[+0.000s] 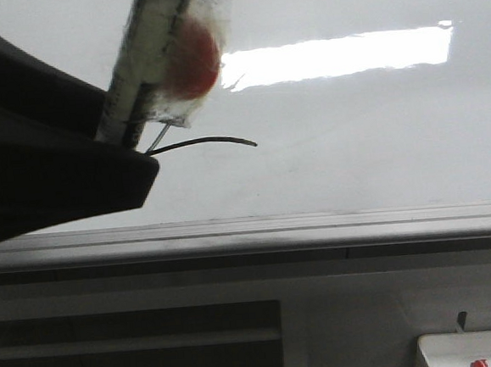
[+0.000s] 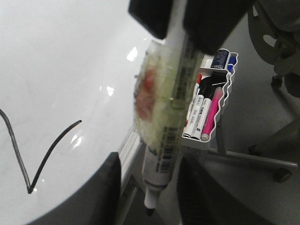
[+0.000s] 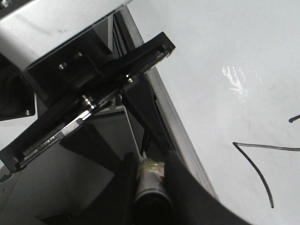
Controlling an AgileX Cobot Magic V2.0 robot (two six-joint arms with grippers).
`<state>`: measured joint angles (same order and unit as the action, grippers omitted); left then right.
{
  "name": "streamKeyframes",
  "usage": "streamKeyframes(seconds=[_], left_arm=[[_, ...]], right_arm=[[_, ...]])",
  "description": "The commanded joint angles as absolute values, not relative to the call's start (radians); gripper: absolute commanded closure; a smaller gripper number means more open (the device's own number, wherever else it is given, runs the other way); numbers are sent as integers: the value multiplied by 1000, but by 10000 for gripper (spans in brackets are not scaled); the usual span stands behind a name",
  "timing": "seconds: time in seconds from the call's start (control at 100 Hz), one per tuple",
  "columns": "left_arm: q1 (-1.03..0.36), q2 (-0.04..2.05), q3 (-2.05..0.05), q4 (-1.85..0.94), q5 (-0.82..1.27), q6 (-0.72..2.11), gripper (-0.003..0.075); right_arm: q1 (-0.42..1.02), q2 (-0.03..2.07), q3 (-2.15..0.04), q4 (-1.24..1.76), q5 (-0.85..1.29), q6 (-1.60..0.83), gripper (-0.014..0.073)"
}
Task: Write number 2 on whiteboard
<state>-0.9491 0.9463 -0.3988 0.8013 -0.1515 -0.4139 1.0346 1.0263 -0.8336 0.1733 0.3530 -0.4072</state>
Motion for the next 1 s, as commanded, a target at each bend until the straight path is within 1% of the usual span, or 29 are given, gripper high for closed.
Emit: streamKeyframes(seconds=[0.0,0.08,0.33,0.43,0.5,0.55,0.57,0.6,0.62,0.67,0.69,0.72,0.74,0.77,0.8,0.91,0.99], left_arm=[[-947,941,-435,785,-216,-418,612],[-947,941,-435,785,-216,-418,744],[-947,941,-435,759,-216,-420,741],[-947,941,-435,726,-216,-420,741],[-947,941,-435,688,-210,-420,741],[-947,941,-435,673,-207,-420,741],[-947,941,-435,665,-207,-420,741],[-947,941,-435,653,-207,-420,741],[-947,941,-435,645,-207,-420,741],[-947,941,-435,634,-207,-420,741],[-947,941,-435,629,-207,-420,741],[-947,941,-435,620,-207,-420,741],[-947,941,-435,611,-207,-420,741],[-947,941,-435,594,-207,-420,741],[-945,941,-435,572,-205,-420,741],[-926,941,-435,447,-174,-420,741],[-894,941,-435,282,-116,-422,741]], right_arm=[[1037,1017,-872,186,296,-417,666],[1037,1017,-872,187,290,-417,666],[1037,1017,-872,213,278,-417,666],[1037,1017,-872,213,247,-417,666],[1037,1017,-872,211,212,-417,650],[1037,1017,-872,205,184,-417,596],[1037,1017,-872,202,173,-417,558],[1037,1017,-872,202,152,-417,472],[1037,1017,-872,202,143,-417,432],[1037,1017,-872,202,96,-417,259],[1037,1017,-872,202,83,-417,218],[1037,1017,-872,202,48,-417,132],[1037,1017,-872,202,24,-417,95],[1037,1017,-872,202,-11,-417,68],[1037,1017,-872,202,-46,-417,67],[1035,1011,-872,202,-179,-417,123],[1035,1002,-872,202,-228,-427,154]])
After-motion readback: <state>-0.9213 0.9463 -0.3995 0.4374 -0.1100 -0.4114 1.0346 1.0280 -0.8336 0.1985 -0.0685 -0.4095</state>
